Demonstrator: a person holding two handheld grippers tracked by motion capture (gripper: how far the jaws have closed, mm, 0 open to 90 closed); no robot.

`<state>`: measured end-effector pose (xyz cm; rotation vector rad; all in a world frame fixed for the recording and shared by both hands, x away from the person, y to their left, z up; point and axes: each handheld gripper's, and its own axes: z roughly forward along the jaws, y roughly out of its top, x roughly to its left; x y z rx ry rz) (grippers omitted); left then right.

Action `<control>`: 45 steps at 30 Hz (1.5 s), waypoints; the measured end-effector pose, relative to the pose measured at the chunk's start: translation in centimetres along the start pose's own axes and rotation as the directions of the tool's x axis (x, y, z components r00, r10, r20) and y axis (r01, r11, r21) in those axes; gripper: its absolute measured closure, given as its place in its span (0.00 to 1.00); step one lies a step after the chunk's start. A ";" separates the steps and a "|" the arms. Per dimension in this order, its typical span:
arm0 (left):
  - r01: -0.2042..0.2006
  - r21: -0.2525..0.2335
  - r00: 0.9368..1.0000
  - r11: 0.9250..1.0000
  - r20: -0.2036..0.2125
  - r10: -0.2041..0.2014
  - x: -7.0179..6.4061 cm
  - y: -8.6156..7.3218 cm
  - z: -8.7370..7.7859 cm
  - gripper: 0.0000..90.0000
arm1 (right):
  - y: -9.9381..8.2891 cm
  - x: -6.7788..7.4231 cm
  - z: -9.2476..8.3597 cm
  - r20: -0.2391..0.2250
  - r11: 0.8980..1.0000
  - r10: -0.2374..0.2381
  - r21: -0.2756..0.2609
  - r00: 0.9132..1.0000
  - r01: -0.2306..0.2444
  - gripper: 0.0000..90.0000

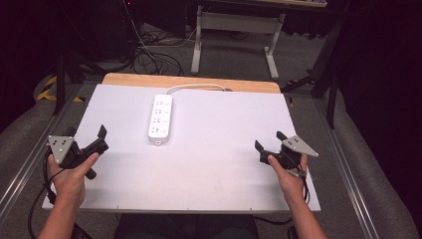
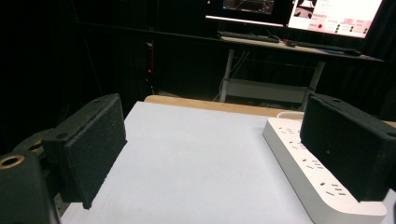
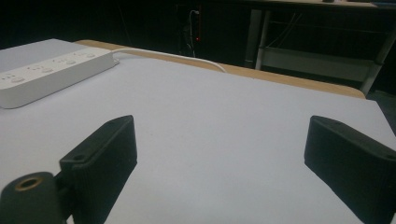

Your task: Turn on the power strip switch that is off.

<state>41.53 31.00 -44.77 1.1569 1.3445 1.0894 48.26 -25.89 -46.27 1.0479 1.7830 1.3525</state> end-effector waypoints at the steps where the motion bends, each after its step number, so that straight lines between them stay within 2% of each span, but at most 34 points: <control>1: -0.001 0.002 1.000 1.000 0.001 0.001 0.0 0.0 0.0 0.08 | 0.0 0.0 0.0 0.000 1.000 0.000 0.000 1.000 0.000 0.11; 9: -0.013 0.009 1.000 1.000 -0.002 0.013 -0.1 0.0 0.3 0.12 | -0.1 -0.2 -0.2 0.005 1.000 0.007 -0.001 1.000 -0.007 0.11; 10: -0.010 0.014 1.000 1.000 0.001 0.010 -0.1 0.0 0.2 0.26 | -0.1 -0.2 -0.3 0.006 1.000 0.007 -0.004 1.000 -0.006 0.11; 11: -0.009 0.020 1.000 1.000 0.002 0.009 -0.1 0.0 0.3 0.26 | -0.1 -0.2 -0.3 0.006 1.000 0.007 -0.004 1.000 -0.006 0.11; 14: -0.002 0.031 1.000 1.000 0.001 0.002 0.0 -0.1 0.3 0.41 | -0.1 -0.2 -0.3 0.005 1.000 0.008 -0.004 1.000 -0.008 0.11; 16: -0.003 0.024 1.000 1.000 -0.006 0.003 0.1 0.0 0.3 0.44 | -0.1 -0.2 -0.3 0.005 1.000 0.008 -0.004 1.000 -0.008 0.11; 17: -0.004 0.022 1.000 1.000 -0.003 0.004 0.1 0.0 0.2 0.56 | -0.1 -0.2 -0.4 0.006 1.000 0.011 -0.005 1.000 -0.011 0.11; 18: -0.004 0.022 1.000 1.000 0.003 0.004 0.1 0.0 0.2 0.56 | -0.1 -0.2 -0.4 0.006 1.000 0.011 -0.005 1.000 -0.011 0.11; 19: -0.007 0.025 1.000 1.000 0.012 0.006 0.1 0.0 0.1 0.69 | -0.1 -0.2 -0.4 0.004 1.000 0.008 -0.006 1.000 -0.008 0.11; 20: -0.007 0.025 1.000 1.000 0.019 0.006 0.1 0.0 0.1 0.69 | -0.1 -0.2 -0.4 0.004 1.000 0.008 -0.006 1.000 -0.008 0.11; 21: -0.007 0.026 1.000 1.000 0.028 0.006 0.1 0.0 0.1 0.78 | -0.1 -0.2 -0.4 0.004 1.000 0.008 -0.006 1.000 -0.008 0.11; 25: -0.014 0.026 0.998 1.000 0.054 0.013 0.1 0.0 0.0 0.89 | -0.1 -0.2 -0.4 0.002 1.000 0.008 -0.008 1.000 -0.008 0.11; 26: -0.013 0.027 0.998 1.000 0.058 0.012 0.1 0.1 0.0 0.89 | -0.1 -0.2 -0.4 0.001 1.000 0.009 -0.008 1.000 -0.009 0.11; 29: -0.018 0.057 0.998 0.998 0.064 0.014 0.4 0.2 -0.2 0.98 | -0.1 -0.1 -0.4 -0.001 1.000 0.010 -0.007 1.000 -0.010 0.11; 31: -0.016 0.069 0.998 0.998 0.064 0.011 0.4 0.3 -0.2 1.00 | -0.1 -0.1 -0.4 -0.001 1.000 0.009 -0.006 1.000 -0.009 0.11; 36: 0.041 0.130 0.995 0.991 0.083 -0.052 1.1 0.6 -0.1 1.00 | -0.1 -0.1 -0.3 -0.008 1.000 0.009 -0.003 1.000 -0.009 0.11; 37: 0.041 0.130 0.995 0.991 0.083 -0.052 1.1 0.6 -0.1 1.00 | -0.1 -0.1 -0.3 -0.008 1.000 0.010 -0.003 1.000 -0.010 0.11; 42: -0.020 0.146 0.996 0.989 0.093 0.007 0.8 1.2 0.8 1.00 | 0.0 0.1 -0.6 -0.017 1.000 0.003 -0.017 1.000 -0.003 0.11; 45: -0.053 0.177 0.993 0.983 0.112 0.033 0.4 1.1 1.3 1.00 | 0.0 0.3 -0.6 -0.029 1.000 0.006 -0.020 1.000 -0.006 0.11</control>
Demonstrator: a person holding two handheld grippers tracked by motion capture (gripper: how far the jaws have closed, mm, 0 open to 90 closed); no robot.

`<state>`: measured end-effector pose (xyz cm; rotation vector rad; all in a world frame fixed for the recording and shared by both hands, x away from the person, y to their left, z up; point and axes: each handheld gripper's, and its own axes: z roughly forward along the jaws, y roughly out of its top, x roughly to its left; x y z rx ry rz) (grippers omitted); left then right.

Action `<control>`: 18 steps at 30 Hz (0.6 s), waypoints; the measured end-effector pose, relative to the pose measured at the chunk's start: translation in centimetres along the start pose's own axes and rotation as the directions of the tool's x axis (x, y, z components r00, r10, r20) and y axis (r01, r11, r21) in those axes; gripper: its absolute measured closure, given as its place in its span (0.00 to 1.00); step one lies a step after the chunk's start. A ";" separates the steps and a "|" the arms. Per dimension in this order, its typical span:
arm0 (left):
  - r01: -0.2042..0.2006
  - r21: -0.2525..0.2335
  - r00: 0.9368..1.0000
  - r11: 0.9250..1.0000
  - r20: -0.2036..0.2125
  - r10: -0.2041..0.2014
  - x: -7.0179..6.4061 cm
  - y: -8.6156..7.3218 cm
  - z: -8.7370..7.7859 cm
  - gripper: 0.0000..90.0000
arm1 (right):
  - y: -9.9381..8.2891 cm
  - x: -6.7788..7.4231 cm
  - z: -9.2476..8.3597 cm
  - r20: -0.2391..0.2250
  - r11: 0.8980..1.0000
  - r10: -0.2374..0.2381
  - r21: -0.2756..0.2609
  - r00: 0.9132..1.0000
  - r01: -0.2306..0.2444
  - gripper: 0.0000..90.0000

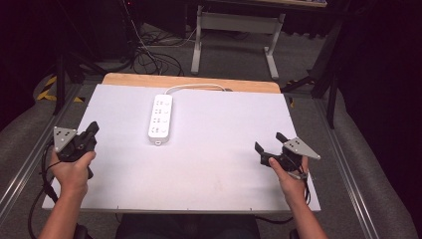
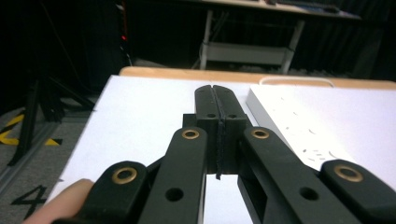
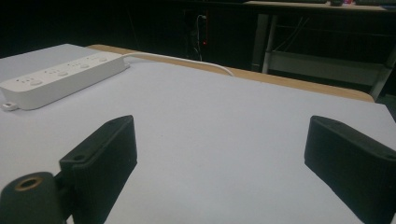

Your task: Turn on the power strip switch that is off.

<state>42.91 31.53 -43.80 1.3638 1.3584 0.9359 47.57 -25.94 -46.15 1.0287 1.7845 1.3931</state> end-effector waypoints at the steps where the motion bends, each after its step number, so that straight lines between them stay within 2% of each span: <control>1: -0.008 0.008 1.000 1.000 0.004 0.008 -0.2 0.0 0.2 1.00 | 0.0 0.0 0.0 -0.001 1.000 0.002 0.000 1.000 -0.002 0.11; 6: -0.062 0.033 0.998 0.998 0.018 0.062 -0.9 0.7 1.6 1.00 | 0.0 -0.1 0.1 0.001 1.000 0.004 -0.002 1.000 -0.004 0.11; 13: -0.058 0.081 0.998 0.995 0.028 0.056 -1.6 0.7 3.5 1.00 | 0.2 -0.4 -0.2 0.016 1.000 0.015 -0.016 1.000 -0.015 0.10; 18: -0.072 0.110 0.997 0.991 0.037 0.068 -2.2 1.0 4.7 1.00 | 0.3 -0.5 -0.2 0.021 0.999 0.021 -0.024 1.000 -0.021 0.10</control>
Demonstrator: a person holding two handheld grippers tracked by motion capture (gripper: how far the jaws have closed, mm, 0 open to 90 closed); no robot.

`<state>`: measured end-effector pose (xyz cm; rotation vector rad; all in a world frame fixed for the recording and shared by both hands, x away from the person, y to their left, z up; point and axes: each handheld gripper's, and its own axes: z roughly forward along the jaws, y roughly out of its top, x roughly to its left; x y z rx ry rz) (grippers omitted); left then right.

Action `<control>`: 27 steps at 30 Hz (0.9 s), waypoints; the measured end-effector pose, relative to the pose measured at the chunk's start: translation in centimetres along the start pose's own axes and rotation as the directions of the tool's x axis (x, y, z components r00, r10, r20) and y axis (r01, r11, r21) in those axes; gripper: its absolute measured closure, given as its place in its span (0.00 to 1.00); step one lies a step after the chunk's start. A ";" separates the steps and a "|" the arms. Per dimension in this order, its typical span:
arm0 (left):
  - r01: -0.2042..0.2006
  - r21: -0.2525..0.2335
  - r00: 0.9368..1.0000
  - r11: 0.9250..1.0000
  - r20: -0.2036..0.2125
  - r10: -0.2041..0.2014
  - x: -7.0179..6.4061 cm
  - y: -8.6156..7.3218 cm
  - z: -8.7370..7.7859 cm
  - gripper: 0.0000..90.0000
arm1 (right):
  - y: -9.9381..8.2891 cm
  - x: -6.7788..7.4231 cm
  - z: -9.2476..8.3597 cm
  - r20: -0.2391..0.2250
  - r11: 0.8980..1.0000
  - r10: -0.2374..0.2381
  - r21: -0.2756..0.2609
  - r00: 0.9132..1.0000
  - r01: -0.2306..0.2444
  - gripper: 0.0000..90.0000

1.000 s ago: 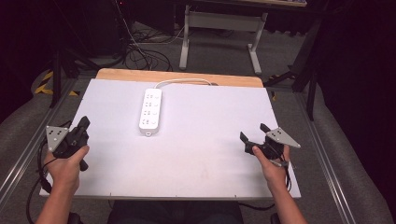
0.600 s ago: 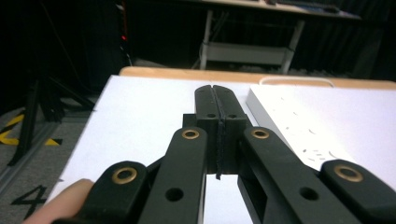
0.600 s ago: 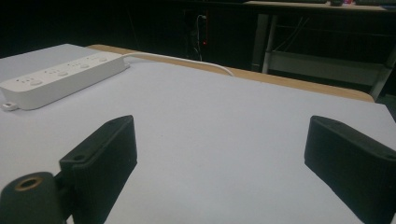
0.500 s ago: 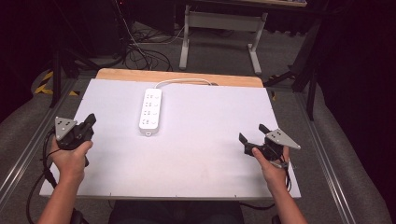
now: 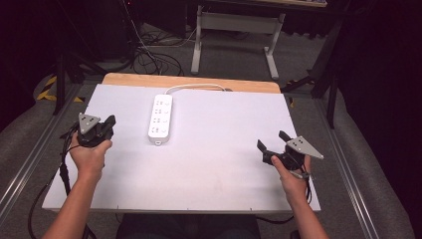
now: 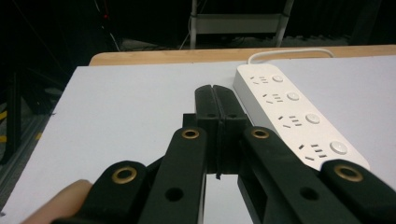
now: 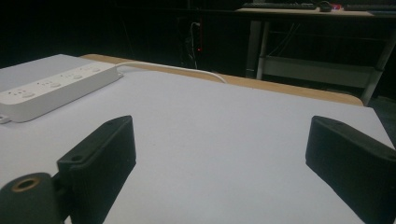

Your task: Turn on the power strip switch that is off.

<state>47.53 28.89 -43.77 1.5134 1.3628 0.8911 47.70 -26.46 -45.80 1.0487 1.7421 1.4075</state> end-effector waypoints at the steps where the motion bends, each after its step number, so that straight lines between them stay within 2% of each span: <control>1: -0.002 0.005 1.000 1.000 -0.001 0.002 -0.1 0.1 0.1 1.00 | 0.0 0.0 0.0 -0.003 1.000 -0.003 -0.002 1.000 0.003 0.10; 7: -0.001 0.037 1.000 0.999 0.006 0.001 -1.0 0.8 1.7 1.00 | 0.0 0.0 0.1 -0.004 1.000 -0.010 -0.002 1.000 0.010 0.10; 12: -0.033 0.063 0.999 0.997 0.017 0.032 -2.0 1.6 2.9 1.00 | 0.1 0.1 0.2 -0.004 1.000 -0.012 -0.003 1.000 0.012 0.10; 15: -0.032 0.082 0.999 0.996 0.020 0.030 -2.4 1.8 3.5 1.00 | 0.1 0.1 0.2 -0.006 1.000 -0.012 -0.004 1.000 0.012 0.10; 23: -0.065 0.137 0.996 0.988 0.074 0.055 -4.4 2.3 5.3 1.00 | 0.1 0.0 0.3 -0.005 1.000 -0.013 -0.001 1.000 0.013 0.10; 27: -0.097 0.169 0.993 0.981 0.083 0.084 -5.2 2.7 6.3 1.00 | 0.1 0.1 0.3 -0.007 1.000 -0.015 -0.002 1.000 0.015 0.10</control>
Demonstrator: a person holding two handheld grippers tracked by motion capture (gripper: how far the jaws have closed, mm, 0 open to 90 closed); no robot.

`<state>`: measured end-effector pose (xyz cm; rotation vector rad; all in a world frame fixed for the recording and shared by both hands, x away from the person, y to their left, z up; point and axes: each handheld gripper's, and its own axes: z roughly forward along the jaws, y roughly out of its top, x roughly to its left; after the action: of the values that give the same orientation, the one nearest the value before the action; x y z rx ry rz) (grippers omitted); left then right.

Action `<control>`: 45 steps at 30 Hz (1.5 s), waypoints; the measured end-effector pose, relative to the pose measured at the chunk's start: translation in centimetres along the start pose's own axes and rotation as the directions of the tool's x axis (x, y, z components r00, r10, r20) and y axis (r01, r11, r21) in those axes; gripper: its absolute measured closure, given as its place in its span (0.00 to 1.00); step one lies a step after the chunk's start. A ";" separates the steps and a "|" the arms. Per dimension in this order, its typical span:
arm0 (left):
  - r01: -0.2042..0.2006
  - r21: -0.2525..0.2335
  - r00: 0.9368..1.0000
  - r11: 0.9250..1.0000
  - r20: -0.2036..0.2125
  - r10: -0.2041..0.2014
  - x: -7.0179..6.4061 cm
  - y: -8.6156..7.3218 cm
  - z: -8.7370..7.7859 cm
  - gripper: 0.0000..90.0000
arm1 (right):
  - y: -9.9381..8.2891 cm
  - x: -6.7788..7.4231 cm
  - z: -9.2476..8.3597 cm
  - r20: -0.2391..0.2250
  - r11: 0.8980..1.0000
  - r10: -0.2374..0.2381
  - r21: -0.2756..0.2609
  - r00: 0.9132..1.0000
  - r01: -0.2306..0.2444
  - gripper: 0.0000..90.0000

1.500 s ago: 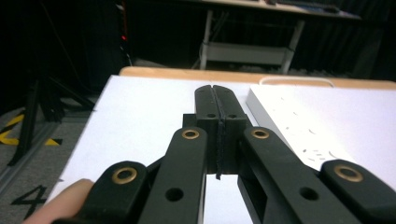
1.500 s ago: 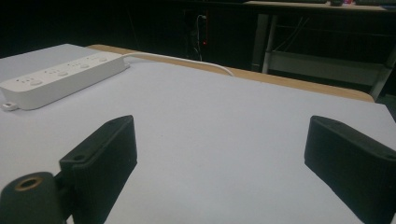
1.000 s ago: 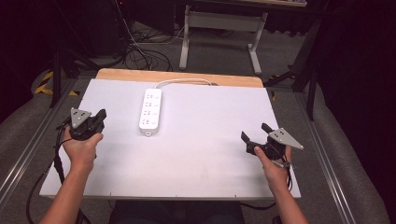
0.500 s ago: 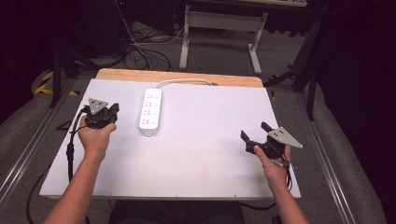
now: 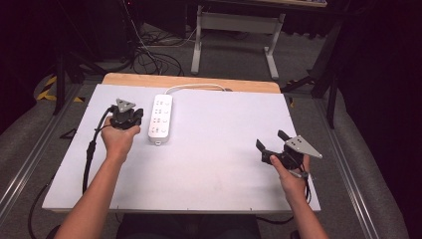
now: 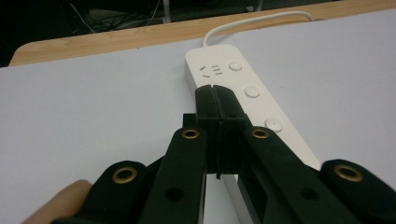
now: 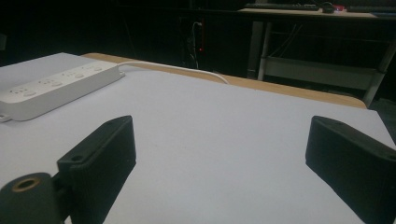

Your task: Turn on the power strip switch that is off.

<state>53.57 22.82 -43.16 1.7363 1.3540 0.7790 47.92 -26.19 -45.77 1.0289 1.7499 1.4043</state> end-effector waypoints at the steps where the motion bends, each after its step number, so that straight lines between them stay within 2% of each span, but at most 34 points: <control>1: 0.002 0.006 1.000 1.000 0.008 -0.003 -0.2 0.2 0.3 1.00 | 0.0 0.0 0.0 0.000 1.000 0.001 -0.001 1.000 -0.001 0.10; 4: -0.011 0.028 0.999 1.000 0.030 0.010 -0.9 0.5 1.0 1.00 | 0.0 0.0 0.0 0.000 1.000 0.001 -0.001 1.000 -0.001 0.10; 7: -0.043 0.064 0.998 0.997 0.057 0.039 -1.9 0.8 2.0 1.00 | 0.0 0.0 0.0 0.000 1.000 0.001 -0.001 1.000 -0.001 0.10; 12: -0.049 0.097 0.996 0.994 0.080 0.041 -2.8 1.4 3.3 1.00 | 0.0 0.1 0.0 -0.004 1.000 -0.001 0.002 1.000 0.001 0.10; 14: -0.037 0.111 0.995 0.993 0.096 0.026 -3.1 1.5 3.8 1.00 | 0.0 0.1 0.1 -0.004 1.000 -0.003 0.000 1.000 0.003 0.10; 17: -0.057 0.145 0.993 0.988 0.110 0.041 -3.8 1.5 4.6 1.00 | 0.0 0.1 0.1 -0.006 1.000 -0.005 0.002 1.000 0.005 0.10; 21: -0.081 0.165 0.993 0.983 0.103 0.064 -4.4 1.4 5.3 1.00 | 0.0 0.2 0.1 -0.008 1.000 -0.005 0.001 1.000 0.005 0.10; 23: -0.067 0.181 0.993 0.981 0.104 0.049 -4.4 1.3 5.6 1.00 | 0.0 0.2 0.1 -0.008 1.000 -0.006 0.002 1.000 0.006 0.10; 28: -0.065 0.208 0.994 0.976 0.101 0.045 -4.1 0.9 6.2 1.00 | 0.0 0.2 0.2 -0.009 1.000 -0.006 0.005 1.000 0.006 0.11; 31: -0.051 0.210 0.994 0.976 0.110 0.028 -4.2 0.7 6.5 1.00 | 0.0 0.3 0.3 -0.013 1.000 -0.008 0.004 1.000 0.009 0.11; 33: -0.068 0.205 0.994 0.976 0.103 0.048 -4.5 0.7 6.5 1.00 | 0.0 0.3 0.3 -0.014 1.000 -0.010 0.006 1.000 0.010 0.11; 37: -0.076 0.200 0.995 0.977 0.084 0.060 -4.5 0.5 6.4 1.00 | 0.0 0.3 0.3 -0.014 1.000 -0.008 0.007 1.000 0.008 0.11; 40: -0.058 0.191 0.996 0.980 0.083 0.043 -4.4 0.3 6.3 1.00 | 0.0 0.3 0.3 -0.012 1.000 -0.009 0.004 1.000 0.009 0.11; 44: -0.066 0.188 0.995 0.980 0.081 0.052 -4.4 0.2 6.4 1.00 | 0.1 0.4 0.2 -0.012 1.000 -0.005 0.004 1.000 0.005 0.11; 45: -0.064 0.193 0.997 0.979 0.057 0.054 -4.4 0.2 6.4 1.00 | 0.1 0.4 0.2 -0.012 1.000 -0.006 0.002 1.000 0.006 0.11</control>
<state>57.96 17.22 -46.24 1.9434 1.3877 0.6466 47.94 -25.76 -45.76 1.0181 1.7622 1.4080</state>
